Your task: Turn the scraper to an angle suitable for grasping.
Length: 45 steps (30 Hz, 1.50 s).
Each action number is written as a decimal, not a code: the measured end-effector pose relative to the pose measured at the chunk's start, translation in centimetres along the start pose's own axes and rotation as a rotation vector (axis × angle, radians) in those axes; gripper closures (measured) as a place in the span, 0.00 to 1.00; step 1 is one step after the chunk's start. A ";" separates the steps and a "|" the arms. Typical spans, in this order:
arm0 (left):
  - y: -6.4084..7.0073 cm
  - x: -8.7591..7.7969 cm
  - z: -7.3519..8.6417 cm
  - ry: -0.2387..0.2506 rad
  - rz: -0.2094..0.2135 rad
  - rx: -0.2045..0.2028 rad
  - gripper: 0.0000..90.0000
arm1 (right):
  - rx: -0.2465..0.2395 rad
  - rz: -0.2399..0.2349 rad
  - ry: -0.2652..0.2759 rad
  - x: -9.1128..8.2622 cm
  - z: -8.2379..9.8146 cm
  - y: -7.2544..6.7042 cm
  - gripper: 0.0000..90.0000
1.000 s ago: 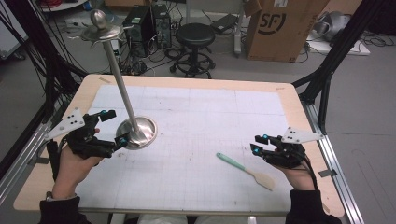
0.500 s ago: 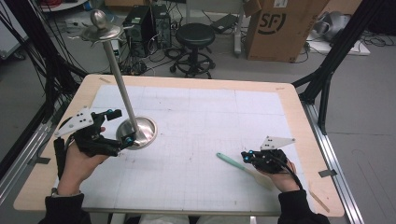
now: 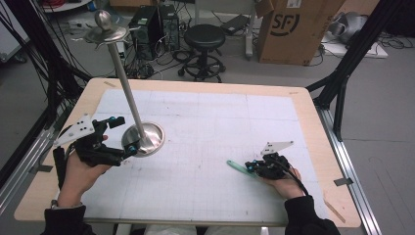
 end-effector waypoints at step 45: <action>-0.2 -0.3 0.8 -0.021 -0.019 -0.008 0.02 | -0.135 0.057 0.107 -8.8 -0.7 -0.3 0.00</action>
Point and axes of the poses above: each handheld gripper's, and its own axes: x roughly forward along the jaws, z roughly out of its underside, y roughly to its right, the point moved 1 cm from there along x, roughly forward along the jaws, and after that the axes turned 12 degrees about -y, right-handed, at the moved point
